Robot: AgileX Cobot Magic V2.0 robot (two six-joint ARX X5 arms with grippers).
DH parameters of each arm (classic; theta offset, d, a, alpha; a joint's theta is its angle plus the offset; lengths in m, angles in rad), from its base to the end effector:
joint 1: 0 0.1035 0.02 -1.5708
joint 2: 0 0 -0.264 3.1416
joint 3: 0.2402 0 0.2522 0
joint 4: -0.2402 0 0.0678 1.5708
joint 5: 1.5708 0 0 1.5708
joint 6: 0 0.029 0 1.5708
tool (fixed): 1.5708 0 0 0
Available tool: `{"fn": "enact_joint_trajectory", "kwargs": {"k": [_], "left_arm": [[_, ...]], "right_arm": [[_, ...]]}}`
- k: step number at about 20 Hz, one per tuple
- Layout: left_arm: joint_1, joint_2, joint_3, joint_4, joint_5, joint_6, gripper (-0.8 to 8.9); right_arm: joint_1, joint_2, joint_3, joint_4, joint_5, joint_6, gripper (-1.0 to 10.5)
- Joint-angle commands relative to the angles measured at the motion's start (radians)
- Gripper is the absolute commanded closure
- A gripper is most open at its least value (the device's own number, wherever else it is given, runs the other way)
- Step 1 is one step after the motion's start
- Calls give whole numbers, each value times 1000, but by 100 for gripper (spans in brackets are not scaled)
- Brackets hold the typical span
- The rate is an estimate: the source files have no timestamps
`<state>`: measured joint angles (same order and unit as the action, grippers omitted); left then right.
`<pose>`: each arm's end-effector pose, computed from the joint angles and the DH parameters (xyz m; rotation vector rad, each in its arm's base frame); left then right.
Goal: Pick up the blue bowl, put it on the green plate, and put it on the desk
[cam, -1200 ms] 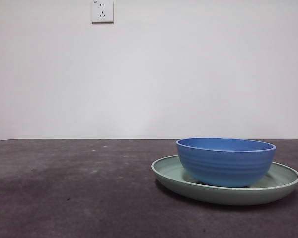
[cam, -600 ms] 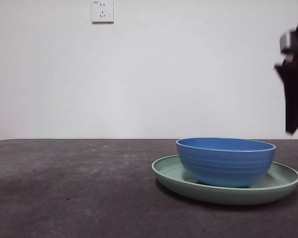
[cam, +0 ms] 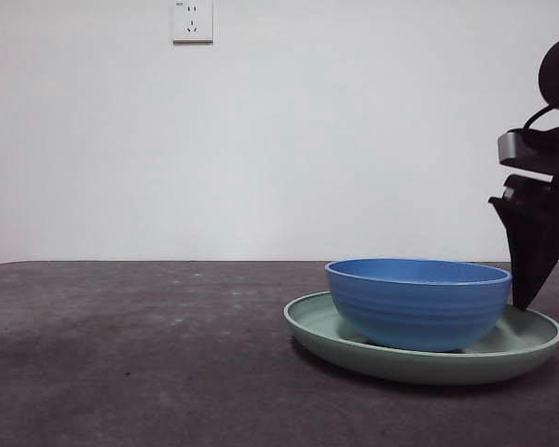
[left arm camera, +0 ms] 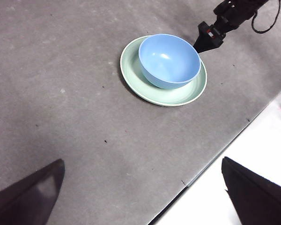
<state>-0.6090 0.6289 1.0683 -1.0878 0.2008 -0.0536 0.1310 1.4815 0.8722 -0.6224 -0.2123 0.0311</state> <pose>0.0618 -0.0501 0.3592 0.0861 0.6724 -0.7625 0.2606 0.0405 0.1848 0.0771 1.2408 0.2794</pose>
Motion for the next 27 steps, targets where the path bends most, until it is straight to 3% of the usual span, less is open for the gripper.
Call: {"fn": "enact_joint_trajectory", "kwargs": {"k": [1,3,11,18,24,27], "left_arm": [[-5,4,8,12,-2,-3,160],[-5,4,8,12,-2,-4,160],[-5,4,8,12,-2,-11,160],[-5,5,8,39,-2,-11,160],[-5,4,8,39,-2,-11,160],[-5,4,8,27,-2,-16,160]], "right_arm": [[3,38,10,35,-37,16,481],[3,61,10,69,-80,22,562],[3,101,10,106,-93,29,844],[3,102,10,105,-183,27,881],[3,111,10,95,-180,30,936],[3,109,19,93,-192,65,936]]}}
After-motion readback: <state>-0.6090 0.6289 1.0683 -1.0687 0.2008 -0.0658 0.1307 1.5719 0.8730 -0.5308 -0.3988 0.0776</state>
